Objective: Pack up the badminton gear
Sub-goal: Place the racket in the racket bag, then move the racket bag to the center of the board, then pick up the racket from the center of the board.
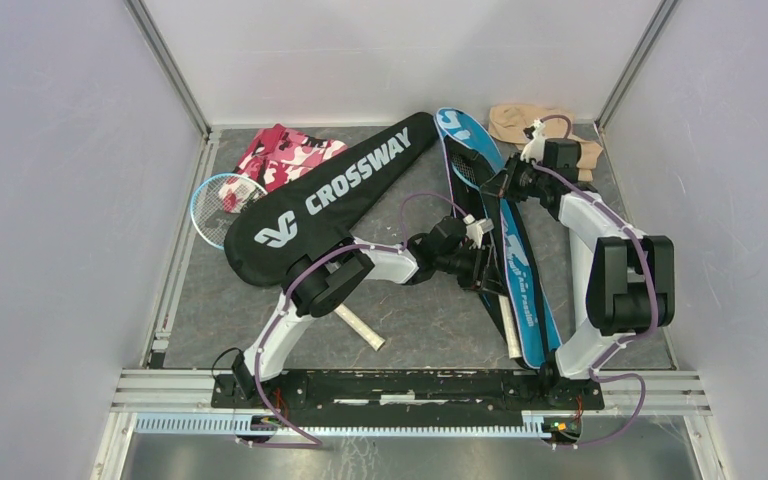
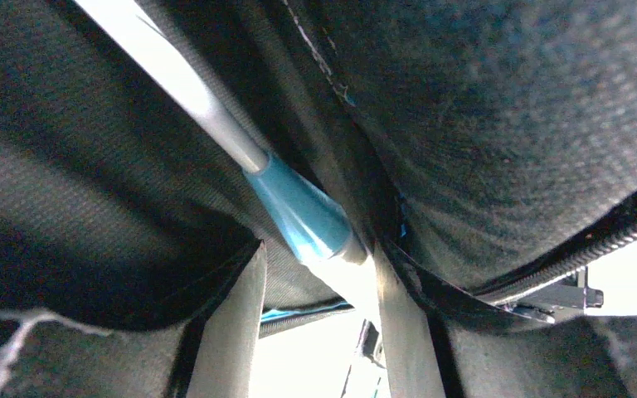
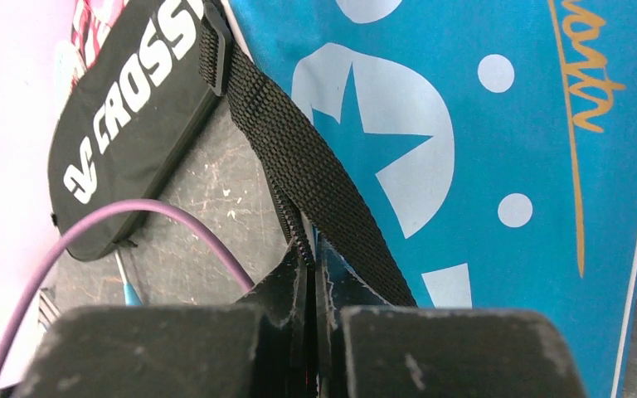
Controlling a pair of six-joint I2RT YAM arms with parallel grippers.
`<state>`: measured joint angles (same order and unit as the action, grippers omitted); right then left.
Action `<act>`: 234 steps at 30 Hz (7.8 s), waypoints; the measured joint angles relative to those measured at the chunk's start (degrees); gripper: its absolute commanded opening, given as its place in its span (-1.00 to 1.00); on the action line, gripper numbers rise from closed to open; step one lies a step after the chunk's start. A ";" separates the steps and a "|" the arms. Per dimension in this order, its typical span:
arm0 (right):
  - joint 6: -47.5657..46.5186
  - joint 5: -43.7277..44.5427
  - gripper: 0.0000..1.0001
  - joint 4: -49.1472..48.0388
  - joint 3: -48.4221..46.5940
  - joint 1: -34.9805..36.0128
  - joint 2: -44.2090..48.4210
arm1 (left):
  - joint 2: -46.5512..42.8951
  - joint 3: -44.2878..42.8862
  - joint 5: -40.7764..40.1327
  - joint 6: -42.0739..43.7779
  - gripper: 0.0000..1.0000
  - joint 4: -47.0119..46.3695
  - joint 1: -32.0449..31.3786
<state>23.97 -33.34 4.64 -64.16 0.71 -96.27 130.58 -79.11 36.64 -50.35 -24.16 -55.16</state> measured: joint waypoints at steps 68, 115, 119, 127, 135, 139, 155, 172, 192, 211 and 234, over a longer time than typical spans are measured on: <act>13.40 -1.70 -1.00 -11.45 3.87 -6.82 3.41 | -2.91 -3.80 8.70 6.23 0.73 9.68 6.12; 4.68 -3.08 -1.00 -8.28 3.93 -6.82 4.52 | -50.84 11.15 -19.69 67.06 0.93 71.43 49.77; 4.68 -3.65 -1.00 -8.81 4.48 -6.82 4.57 | -54.62 15.58 -19.54 72.02 0.92 73.70 49.53; 4.83 -4.74 -1.00 -10.19 5.90 -6.82 4.61 | -56.59 23.06 -18.73 81.66 0.85 73.77 42.95; 4.81 -5.46 -1.00 -10.14 5.92 -6.82 4.61 | -56.33 24.74 -27.91 82.90 0.90 72.57 40.00; 4.83 -5.66 -1.00 -10.14 5.92 -6.82 4.61 | -60.15 31.19 -37.86 83.80 0.93 68.83 40.02; 4.83 -5.99 -1.00 -10.08 5.92 -6.82 4.59 | -60.17 44.83 -57.81 92.63 0.32 47.98 35.01; 4.83 -6.78 -1.00 -9.73 5.92 -7.10 4.61 | -65.18 46.66 -60.50 110.07 -0.96 44.54 29.44; 4.85 -6.78 -1.00 -9.73 5.92 -7.15 4.61 | -54.18 30.71 -58.75 126.75 -0.67 43.45 21.90; 4.90 -7.04 -1.00 -9.73 5.92 -7.17 4.61 | -49.75 25.22 -54.45 116.76 1.00 53.92 26.38; 5.53 -7.39 -1.00 -9.75 5.92 -7.17 4.61 | -47.34 19.87 -39.04 55.15 0.90 60.00 51.56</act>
<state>29.50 -40.73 -5.10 -58.24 -6.46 -91.66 83.24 -59.24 -2.39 4.80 35.83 -3.60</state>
